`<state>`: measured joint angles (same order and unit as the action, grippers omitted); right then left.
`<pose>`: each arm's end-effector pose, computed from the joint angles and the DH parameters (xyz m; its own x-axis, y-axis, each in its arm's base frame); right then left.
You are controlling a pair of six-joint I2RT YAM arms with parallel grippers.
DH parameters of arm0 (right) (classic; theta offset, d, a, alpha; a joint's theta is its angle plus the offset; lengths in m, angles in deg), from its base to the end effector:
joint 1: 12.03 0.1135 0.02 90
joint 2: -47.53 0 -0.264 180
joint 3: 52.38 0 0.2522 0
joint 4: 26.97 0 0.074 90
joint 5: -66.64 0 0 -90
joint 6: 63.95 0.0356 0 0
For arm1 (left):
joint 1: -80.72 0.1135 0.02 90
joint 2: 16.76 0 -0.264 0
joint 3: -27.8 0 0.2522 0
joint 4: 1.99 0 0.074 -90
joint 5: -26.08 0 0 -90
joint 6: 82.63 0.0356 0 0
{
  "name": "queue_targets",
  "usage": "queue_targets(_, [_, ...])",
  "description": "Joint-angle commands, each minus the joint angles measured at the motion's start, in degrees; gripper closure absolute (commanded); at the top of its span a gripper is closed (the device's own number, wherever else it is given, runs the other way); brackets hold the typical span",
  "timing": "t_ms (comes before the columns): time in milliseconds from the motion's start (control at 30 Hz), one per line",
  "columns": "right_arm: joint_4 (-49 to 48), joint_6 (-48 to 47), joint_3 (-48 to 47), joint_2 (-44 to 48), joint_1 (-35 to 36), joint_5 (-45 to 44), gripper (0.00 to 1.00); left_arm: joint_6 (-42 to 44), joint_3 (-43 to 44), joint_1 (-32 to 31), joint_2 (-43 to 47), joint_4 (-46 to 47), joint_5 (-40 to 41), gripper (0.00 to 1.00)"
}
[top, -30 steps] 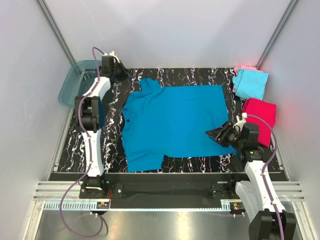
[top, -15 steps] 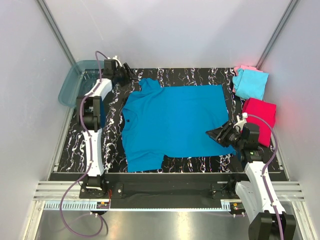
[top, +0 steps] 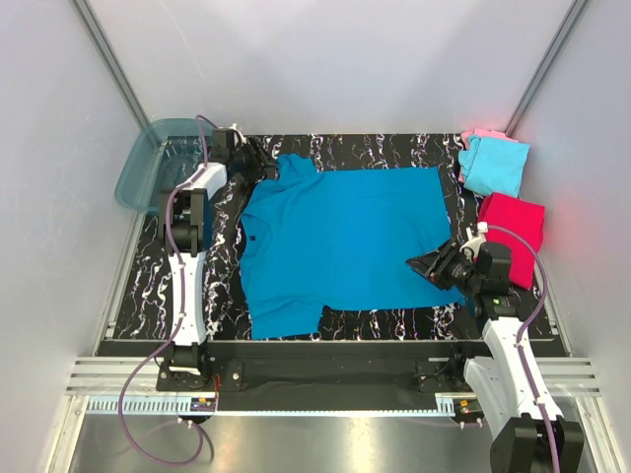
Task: Fold and stack the t-shirts
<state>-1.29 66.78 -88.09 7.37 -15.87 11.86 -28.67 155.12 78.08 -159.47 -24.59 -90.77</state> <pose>0.1599 0.0098 0.2124 -0.6686 0.5791 -0.4665 -0.0089 0.6211 0.7837 0.5552 -0.0417 0.1414 -0.7306 -0.4918 -0.4737 -0.0410 0.7241 -0.6885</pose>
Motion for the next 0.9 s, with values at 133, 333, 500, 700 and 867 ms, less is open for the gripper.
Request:
queue_targets(133, [-0.50, -1.18, -2.30, -0.44, 0.06, 1.51, 0.58, -3.87, 3.77, -0.27, -3.96, 6.82, -2.86, 0.35])
queue_targets(333, [-0.50, -1.18, -2.48, -1.06, -0.47, 1.87, 0.60, -7.82, 7.99, -0.27, -8.01, 8.58, -4.26, 0.36])
queue_targets(500, [-0.59, -1.00, -2.48, -1.50, -0.82, 1.96, 0.60, -9.41, 8.61, -0.71, -8.81, 9.81, -5.14, 0.43])
queue_targets(700, [-0.76, -1.00, -2.39, -1.41, -1.00, 1.96, 0.62, -8.00, 5.45, -0.62, -6.97, 9.72, -5.67, 0.76])
queue_targets(867, [-0.76, -0.83, -2.30, -1.06, -1.00, 2.22, 0.62, -6.86, 4.40, -0.62, -5.74, 9.02, -5.67, 1.00])
